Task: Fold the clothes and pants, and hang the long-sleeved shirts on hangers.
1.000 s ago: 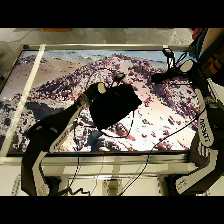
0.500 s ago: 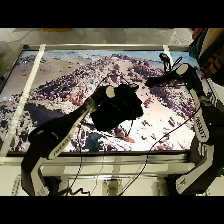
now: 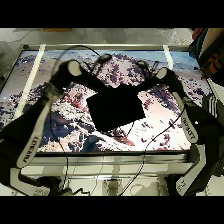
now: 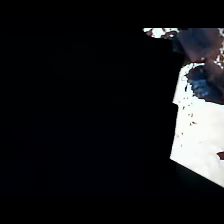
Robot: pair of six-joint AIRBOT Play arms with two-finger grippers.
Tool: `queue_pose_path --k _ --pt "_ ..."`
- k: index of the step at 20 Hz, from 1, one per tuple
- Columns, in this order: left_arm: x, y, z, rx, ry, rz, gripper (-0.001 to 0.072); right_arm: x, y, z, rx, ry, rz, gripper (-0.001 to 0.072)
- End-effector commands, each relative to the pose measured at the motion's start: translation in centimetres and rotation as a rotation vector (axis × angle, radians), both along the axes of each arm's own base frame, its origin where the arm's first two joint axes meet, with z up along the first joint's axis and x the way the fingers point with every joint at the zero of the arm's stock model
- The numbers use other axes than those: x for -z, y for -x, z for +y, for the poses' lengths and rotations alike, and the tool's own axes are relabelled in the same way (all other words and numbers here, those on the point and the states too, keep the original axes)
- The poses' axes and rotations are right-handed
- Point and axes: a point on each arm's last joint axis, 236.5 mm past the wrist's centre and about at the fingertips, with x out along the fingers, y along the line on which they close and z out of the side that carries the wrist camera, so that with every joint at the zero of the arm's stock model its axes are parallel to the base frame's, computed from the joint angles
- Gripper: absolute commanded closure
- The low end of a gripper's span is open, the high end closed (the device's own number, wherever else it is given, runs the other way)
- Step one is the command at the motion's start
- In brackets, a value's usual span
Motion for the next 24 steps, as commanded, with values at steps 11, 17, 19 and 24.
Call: queue_pose_path --k 11,17,19,24 --pt "-1.4 0.3 3.5 -0.065 -0.014 0.049 0.0221 5.6 0.0 -5.1 0.393 -0.133 0.309 0.0017" --pt "-1.4 0.3 3.5 -0.065 -0.014 0.049 0.0221 6.2 4.8 -0.9 0.321 -0.4 0.655 0.0036" --pt "-1.4 0.3 3.5 -0.065 -0.014 0.049 0.0221 5.1 6.3 2.3 0.219 -0.511 0.725 0.0092" --pt "-1.4 0.2 3.6 -0.067 -0.015 0.048 0.0232 5.4 4.1 6.9 0.212 -0.536 0.589 0.0098"
